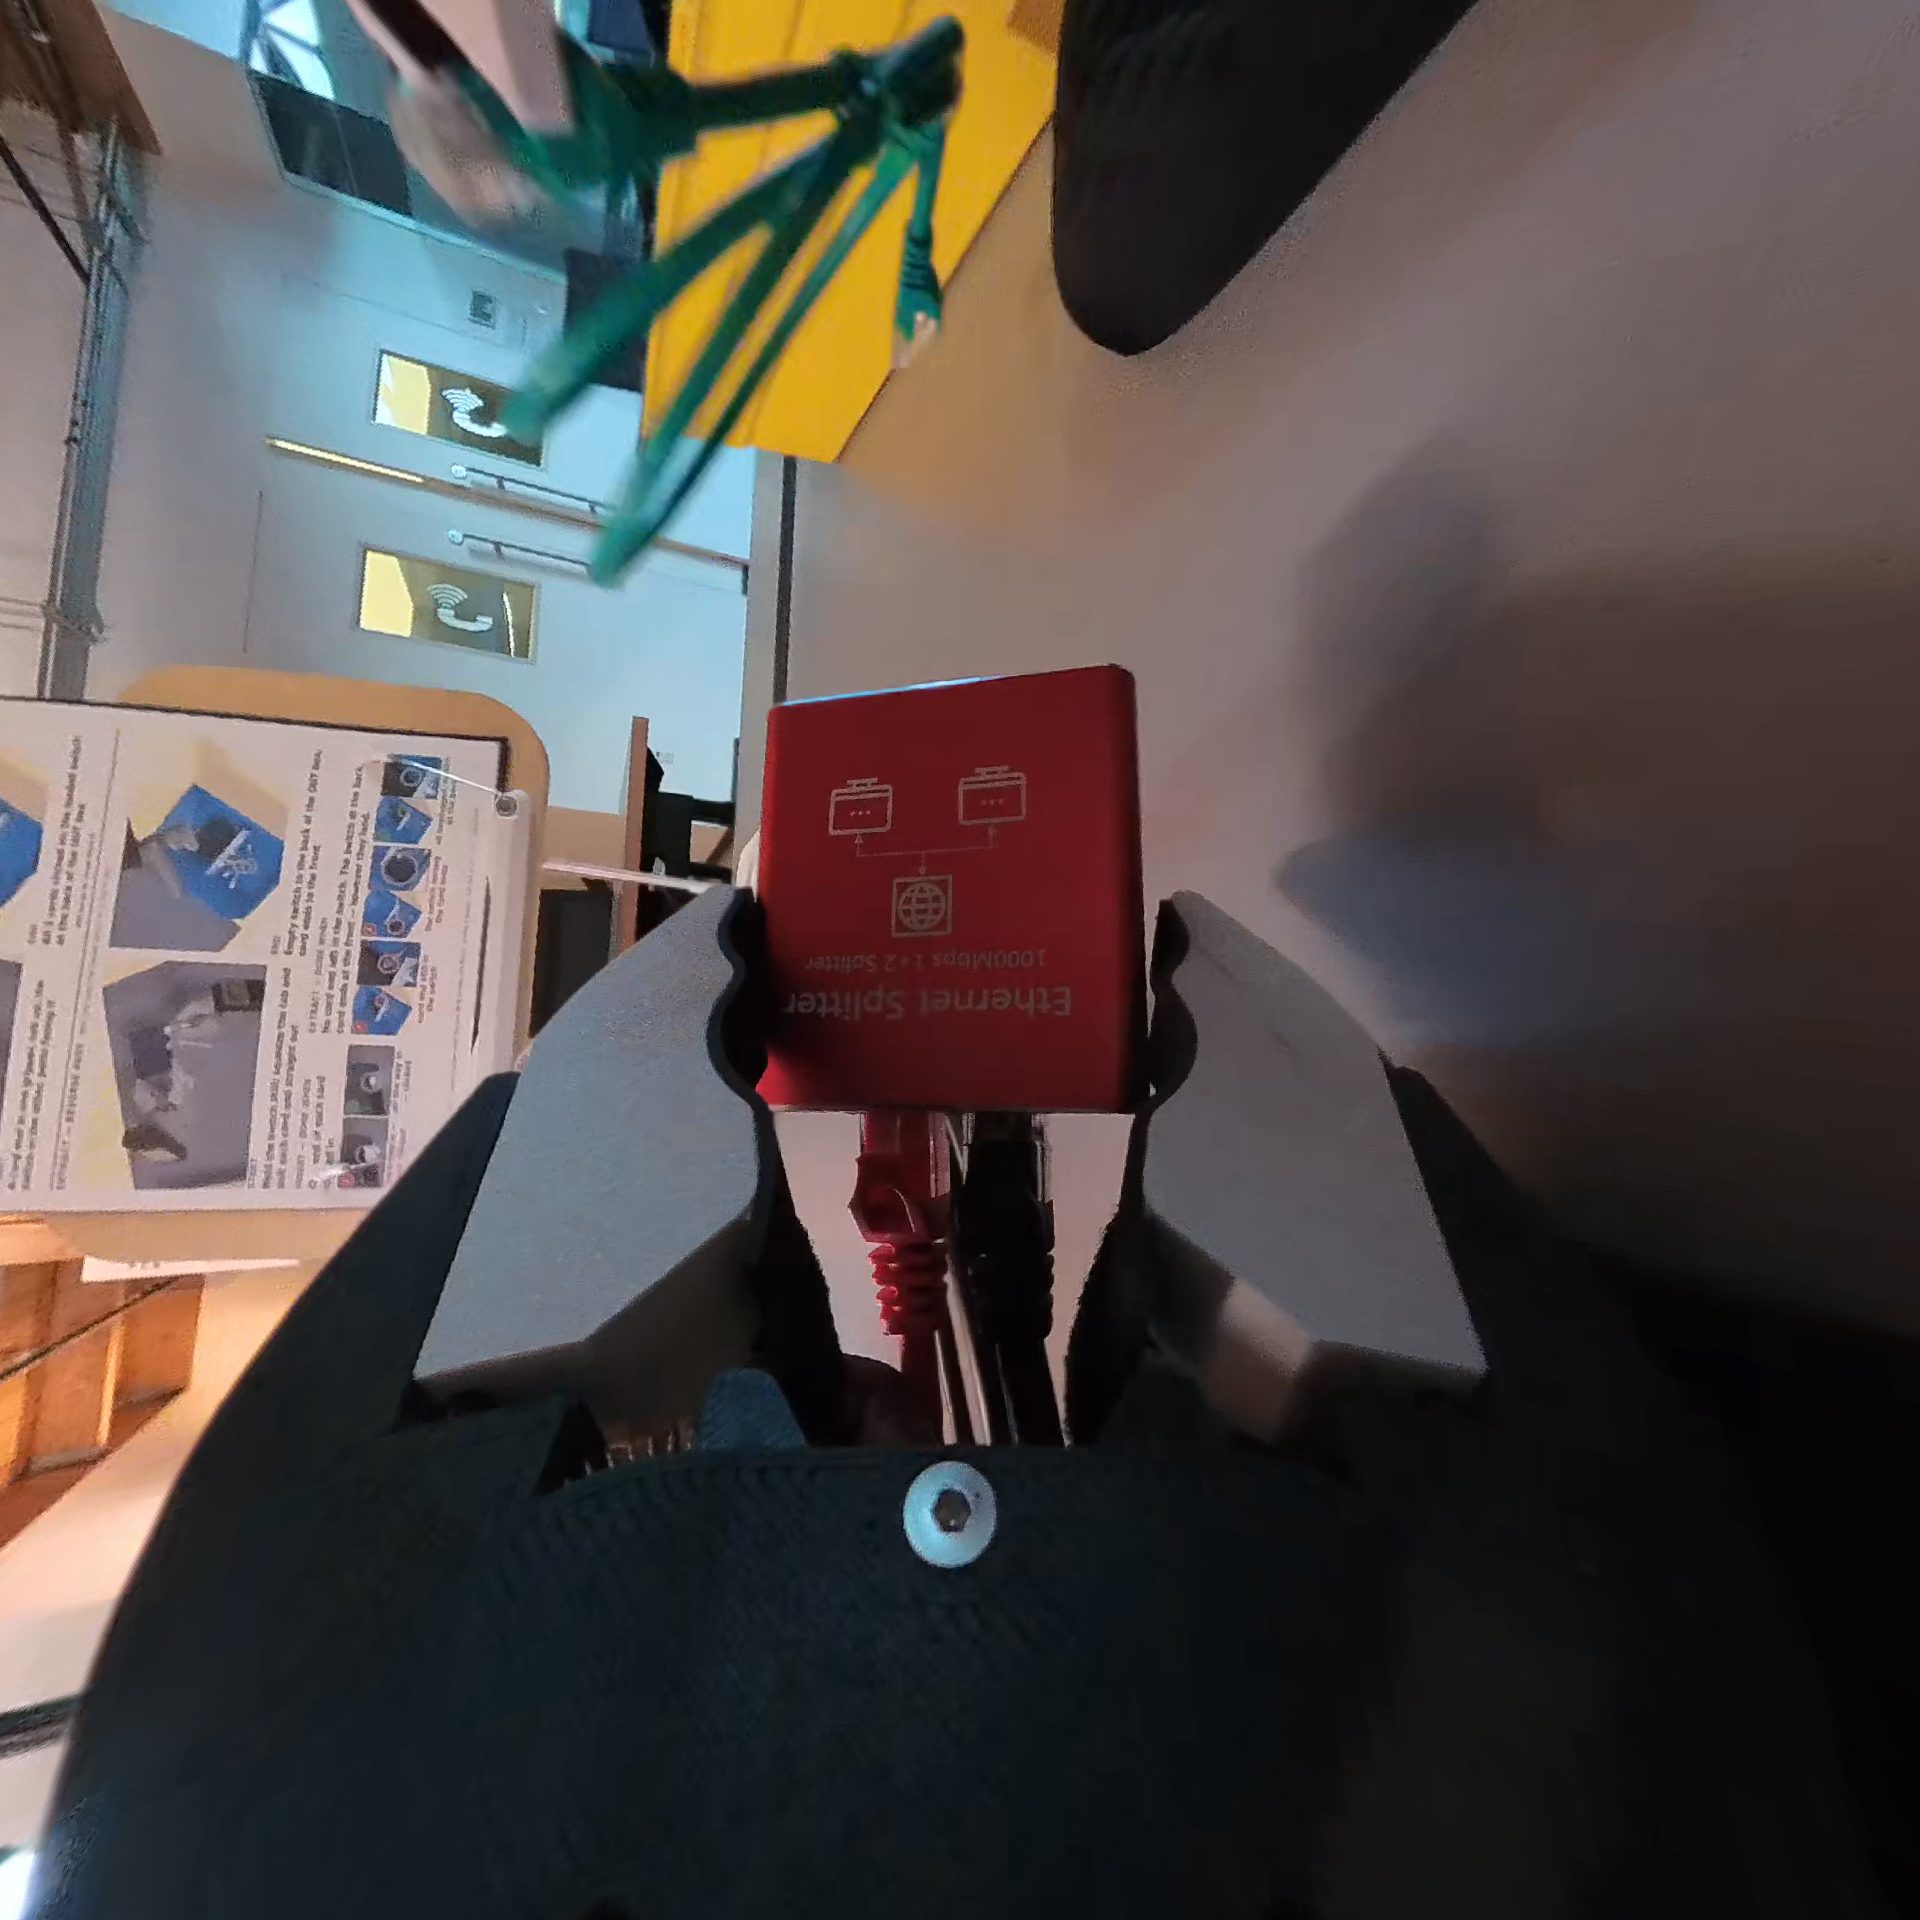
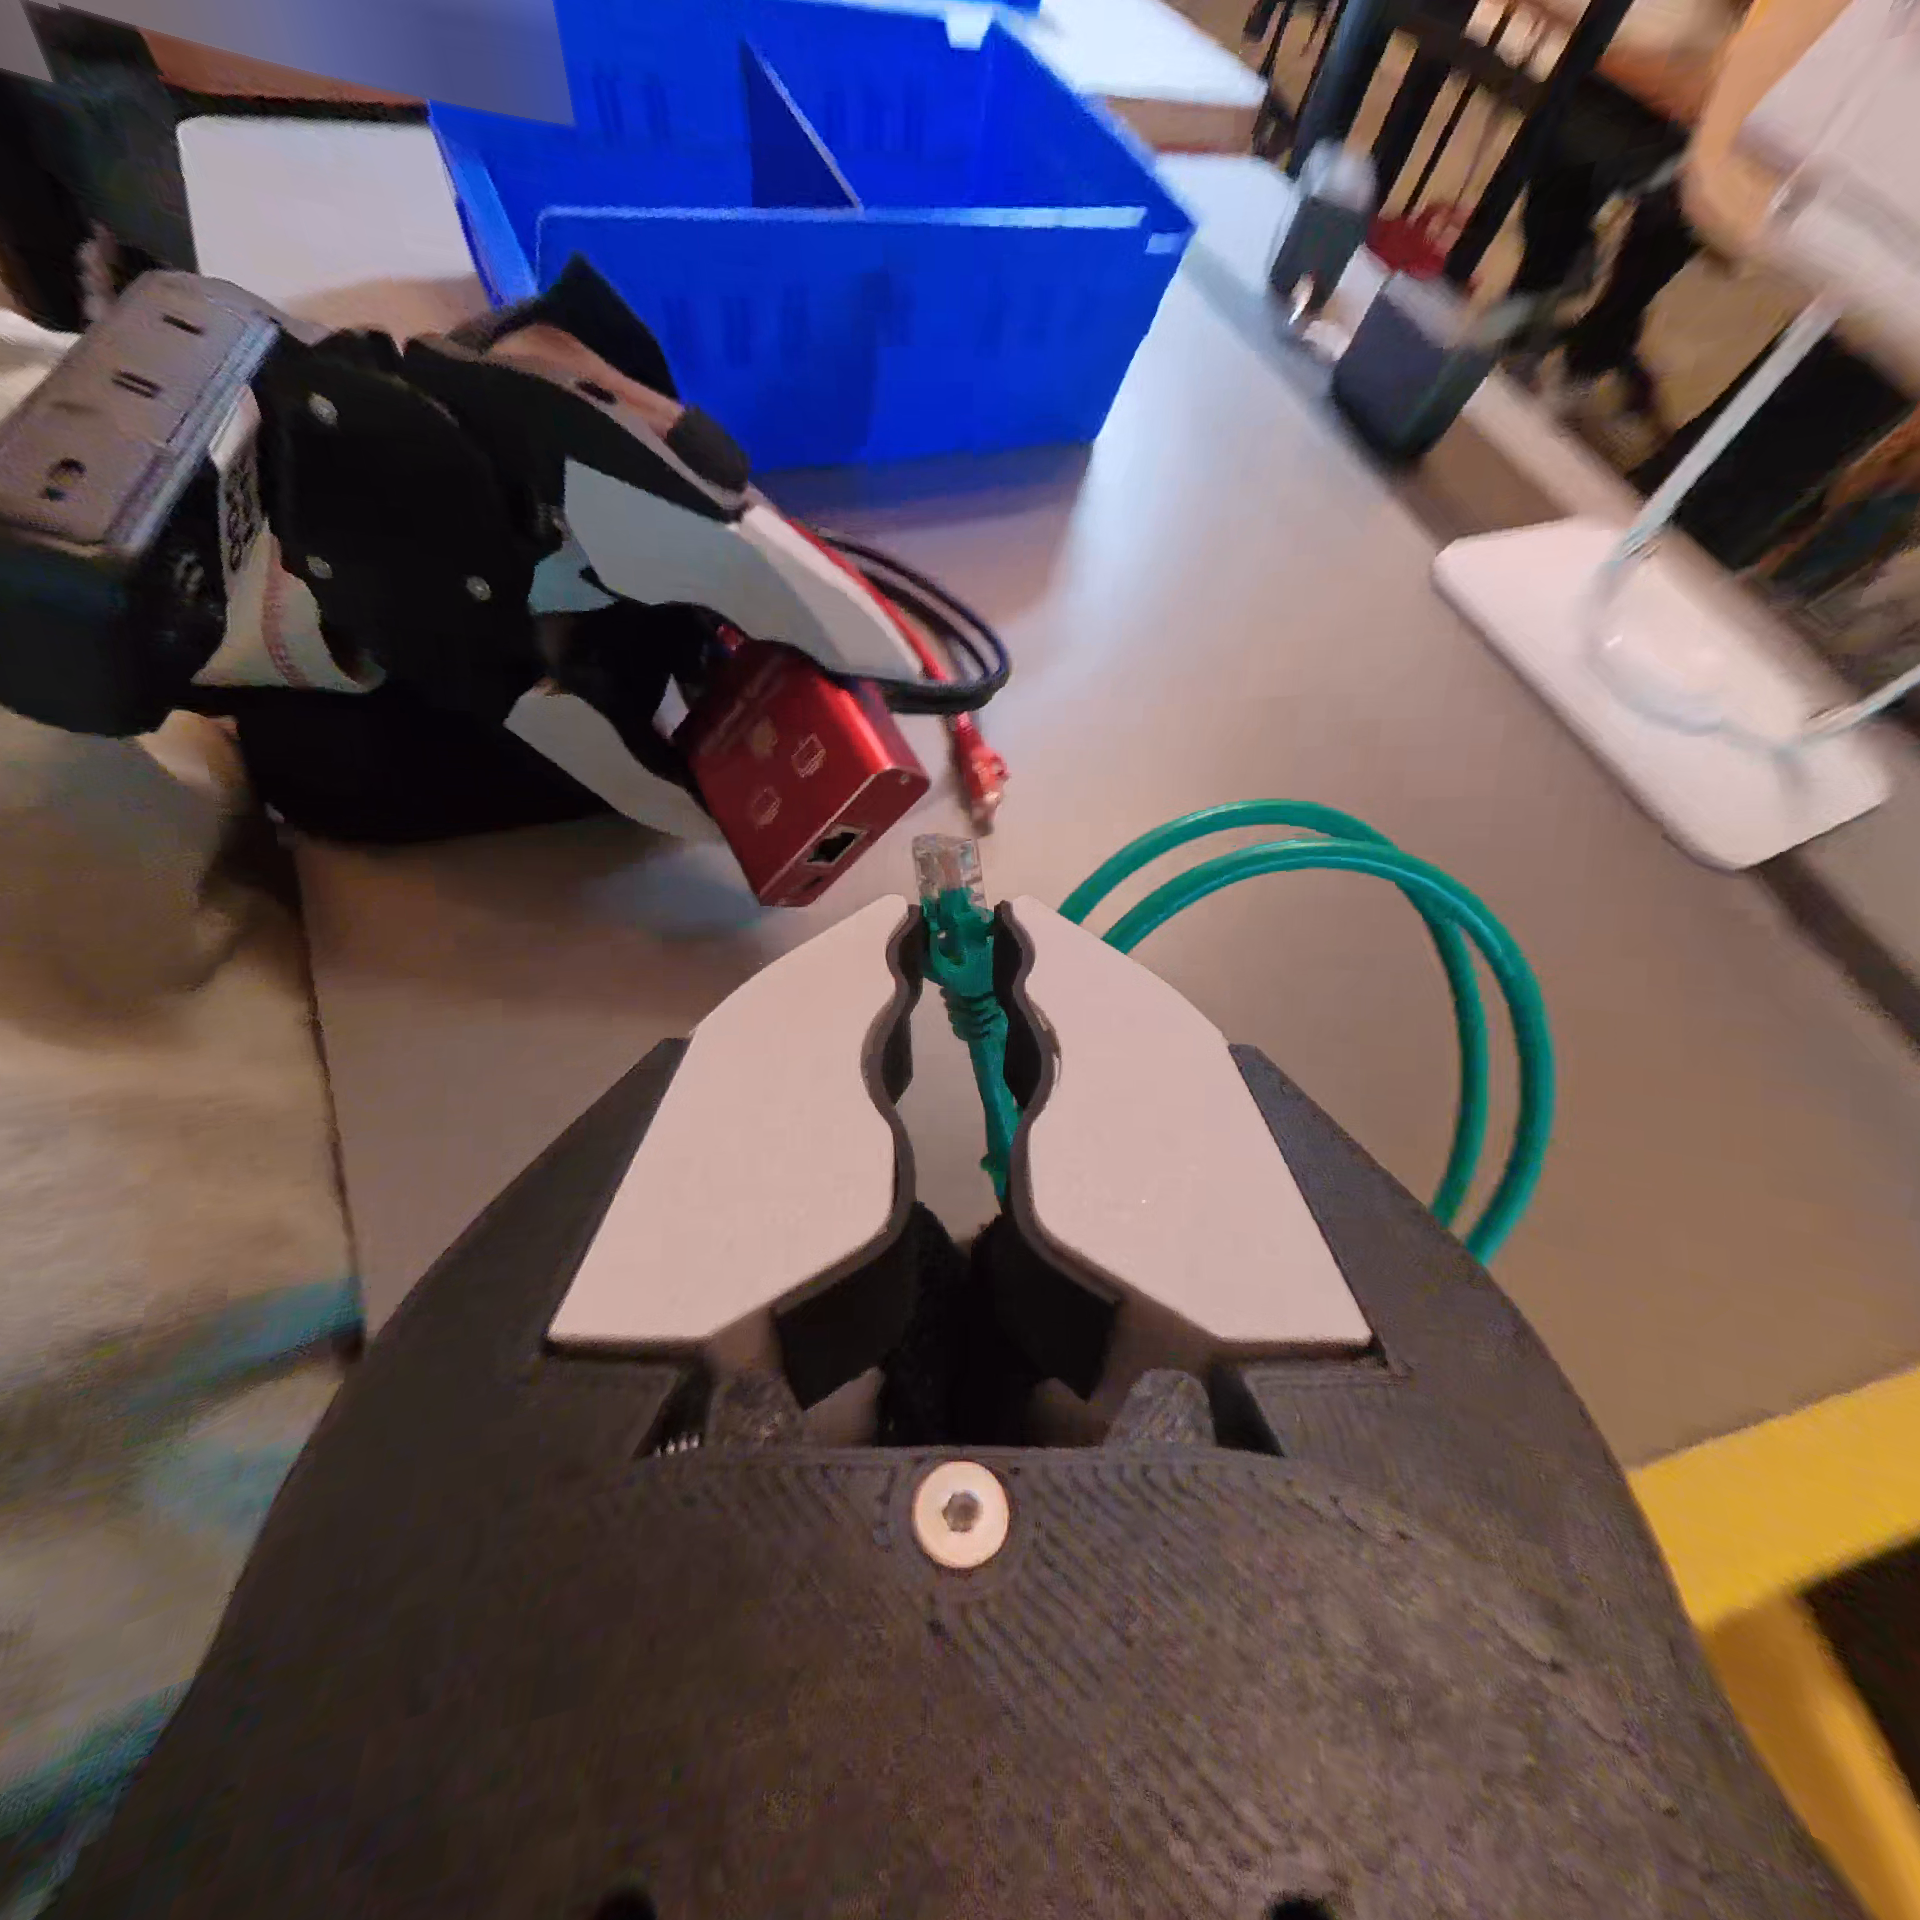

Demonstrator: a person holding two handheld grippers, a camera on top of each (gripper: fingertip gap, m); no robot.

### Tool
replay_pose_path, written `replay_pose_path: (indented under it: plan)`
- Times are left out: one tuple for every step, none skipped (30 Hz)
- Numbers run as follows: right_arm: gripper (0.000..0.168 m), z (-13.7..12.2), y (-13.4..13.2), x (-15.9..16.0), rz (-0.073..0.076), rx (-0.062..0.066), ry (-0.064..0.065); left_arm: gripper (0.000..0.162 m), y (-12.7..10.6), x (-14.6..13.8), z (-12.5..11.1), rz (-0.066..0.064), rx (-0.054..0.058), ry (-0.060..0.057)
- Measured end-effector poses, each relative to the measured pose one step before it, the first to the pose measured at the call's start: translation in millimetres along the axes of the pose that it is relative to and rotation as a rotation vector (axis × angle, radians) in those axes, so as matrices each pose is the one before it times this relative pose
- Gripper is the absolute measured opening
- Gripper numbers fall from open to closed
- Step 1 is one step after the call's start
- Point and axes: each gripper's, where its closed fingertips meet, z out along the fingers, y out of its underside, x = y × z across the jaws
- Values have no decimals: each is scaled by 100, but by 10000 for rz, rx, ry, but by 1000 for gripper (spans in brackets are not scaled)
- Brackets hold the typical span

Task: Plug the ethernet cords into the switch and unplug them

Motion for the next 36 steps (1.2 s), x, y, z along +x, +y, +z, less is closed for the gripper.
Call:
replay_pose_path:
  plan:
    - [13, -958, -593, 544, -491, 168, 340, 72, 40, -113, -53, -140, -1, -41]
    - [13, -1071, -474, 755, -447, 85, 413, 72, 46, -39, -39, -142, -20, 10]
    - [13, -1187, -402, 1057, -446, 59, 549, 71, -5, 30, -17, -90, -9, 27]
    - [13, -1271, -300, 1392, -367, 36, 662, 71, -23, 63, 2, -1, 1, 8]
    - [13, -1234, -142, 1543, -262, 27, 625, 71, 28, 47, 35, 55, -43, -18]
    - [13, -1110, 138, 1658, -127, -28, 580, 71, 50, 43, 55, 43, -64, -1]
    - [13, -933, 398, 1731, 2, -40, 556, 71, 33, 7, 29, 9, -53, -7]
    - [13, -719, 657, 1684, 114, -30, 486, 72, 7, -55, 10, -3, -27, -34]
    - [13, -469, 998, 1537, 232, -85, 390, 71, 18, -56, -10, -11, -18, -24]
    - [13, -259, 1282, 1348, 309, -150, 295, 72, 11, -19, -19, -5, -18, -14]
    - [13, -44, 1413, 1057, 402, -154, 154, 72, 5, 8, -30, 11, -13, -14]
    - [13, 148, 1396, 759, 317, -98, 47, 72, -10, 40, -3, 7, -5, 4]
    - [13, 275, 1378, 429, 190, -103, -65, 72, -1, 67, 3, 13, -13, 23]
    - [13, 391, 1284, 345, 121, -94, -35, 71, 21, 0, 4, 18, -24, -4]
    - [13, 468, 1270, 310, 184, -156, -41, 71, 3, -4, 28, -8, -10, 8]
    - [14, 549, 1315, 191, 355, -276, -148, 71, 34, 7, 36, -11, -20, 32]
    - [14, 543, 1168, 266, 417, -260, -81, 71, 14, 4, 33, -9, -24, 34]
    - [14, 487, 921, 264, 373, -168, -23, 71, 28, -44, 12, -12, -28, -8]
    - [14, 452, 812, 180, 411, -210, -60, 72, 2, -59, 0, -16, -11, -21]
    - [14, 392, 686, 231, 426, -231, 25, 71, 16, 9, 7, -18, -14, 10]
    - [14, 315, 542, 181, 280, -197, 54, 71, 32, 31, 20, 1, -23, 18]
    - [15, 253, 376, -91, 136, -138, -88, 71, 0, 21, 15, 17, -9, 11]
    - [15, 198, 279, -136, 149, -122, -114, 71, -2, -6, 8, 1, -1, -2]
    - [15, 149, 159, -161, 138, -84, -128, 71, -9, -53, 10, -32, 12, -13]
    - [16, 64, 72, -100, 85, -59, -79, 71, -9, -11, 14, -24, 20, 8]
    - [17, -23, -26, -42, 55, -4, -29, 71, 6, -13, 21, 0, 0, 6]
    - [22, -67, -141, -38, 61, 49, -32, 72, -8, -15, 3, 12, -4, -7]
    - [26, -92, -178, -112, 64, 54, -89, 71, -15, 0, -2, 18, 10, -2]
    - [28, -87, -152, -225, 62, 7, -165, 71, -23, -1, -3, 9, 20, -9]
    - [30, -90, -136, -262, 52, -13, -159, 71, 0, -9, -13, -2, 7, -11]
    - [33, -123, -244, -200, 35, 47, -79, 71, 14, -38, -13, -17, -1, -14]
    - [37, -116, -410, -320, 1, 132, -118, 71, -5, -6, 1, -18, 6, 2]
    - [42, -100, -498, -508, -14, 162, -194, 71, -2, -1, 14, -4, 10, -7]
    - [48, -39, -584, -609, -23, 171, -205, 72, 3, -10, 21, 7, -4, -15]
    - [58, 53, -710, -749, -82, 208, -206, 72, -3, -15, -47, 11, 5, -19]
    - [68, 147, -783, -867, -141, 226, -192, 71, -5, -29, -17, 1, 14, -26]
